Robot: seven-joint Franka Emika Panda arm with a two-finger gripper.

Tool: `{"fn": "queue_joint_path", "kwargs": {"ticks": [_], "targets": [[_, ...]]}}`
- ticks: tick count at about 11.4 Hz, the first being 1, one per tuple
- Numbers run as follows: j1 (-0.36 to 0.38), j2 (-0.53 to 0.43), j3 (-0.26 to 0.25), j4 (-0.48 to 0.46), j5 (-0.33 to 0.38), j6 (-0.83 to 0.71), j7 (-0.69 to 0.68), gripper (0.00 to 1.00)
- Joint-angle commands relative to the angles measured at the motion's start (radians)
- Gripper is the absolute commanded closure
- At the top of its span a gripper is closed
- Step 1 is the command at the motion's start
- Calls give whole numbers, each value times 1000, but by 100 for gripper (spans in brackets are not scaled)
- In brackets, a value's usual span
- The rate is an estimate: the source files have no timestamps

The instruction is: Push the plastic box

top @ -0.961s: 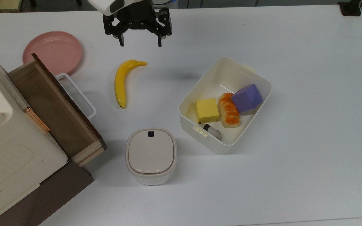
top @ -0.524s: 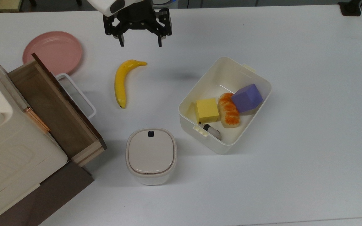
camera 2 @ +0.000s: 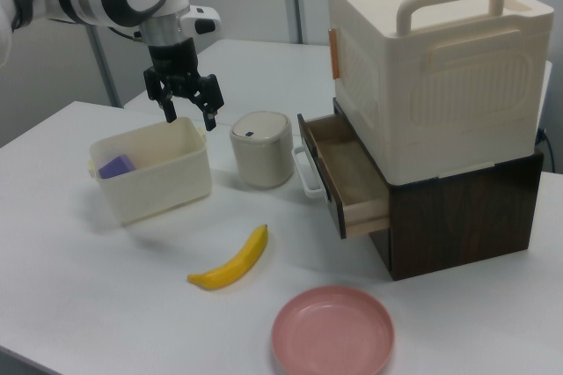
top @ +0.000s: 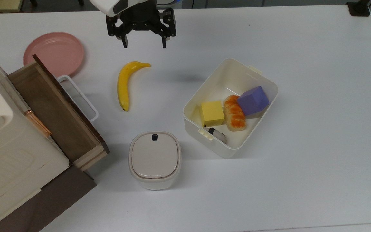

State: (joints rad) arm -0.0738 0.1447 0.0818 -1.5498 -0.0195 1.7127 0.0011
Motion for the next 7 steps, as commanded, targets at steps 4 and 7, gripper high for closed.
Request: {"fn": "queue_joint_path", "kwargs": {"ticks": [4,7], "targets": [[5,-14,-2,-24,18,-45,-178,0],[6,-4,-1,-29,18,-73,-459,0]]}}
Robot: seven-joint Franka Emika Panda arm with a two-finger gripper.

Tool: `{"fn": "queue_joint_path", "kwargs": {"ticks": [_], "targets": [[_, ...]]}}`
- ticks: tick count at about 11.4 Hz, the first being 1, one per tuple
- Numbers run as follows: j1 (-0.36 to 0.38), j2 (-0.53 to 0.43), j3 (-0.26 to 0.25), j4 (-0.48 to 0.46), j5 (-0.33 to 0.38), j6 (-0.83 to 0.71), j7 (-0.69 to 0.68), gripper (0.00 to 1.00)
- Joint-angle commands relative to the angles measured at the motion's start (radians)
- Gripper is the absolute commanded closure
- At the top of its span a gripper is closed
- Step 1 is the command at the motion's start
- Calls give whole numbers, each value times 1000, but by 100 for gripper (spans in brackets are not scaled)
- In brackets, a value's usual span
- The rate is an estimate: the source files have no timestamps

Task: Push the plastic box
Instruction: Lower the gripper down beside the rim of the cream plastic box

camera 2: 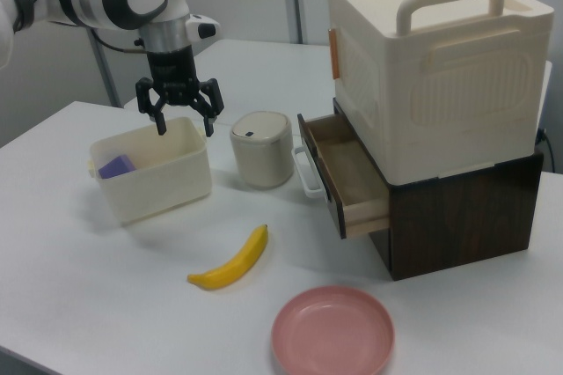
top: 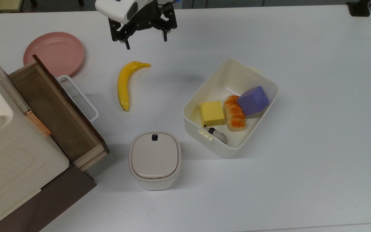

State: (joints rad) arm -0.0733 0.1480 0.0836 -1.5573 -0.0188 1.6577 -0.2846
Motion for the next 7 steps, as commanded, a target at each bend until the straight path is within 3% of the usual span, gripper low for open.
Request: {"fn": "queue_joint_path", "kwargs": {"ticks": [1,3,7], "targets": [[10,4,-1,-21,17,-18,-242,0],[18,30,8,-20,13,-9,-408,0],[96,105,8,-17,-7,82,-435,0]]}}
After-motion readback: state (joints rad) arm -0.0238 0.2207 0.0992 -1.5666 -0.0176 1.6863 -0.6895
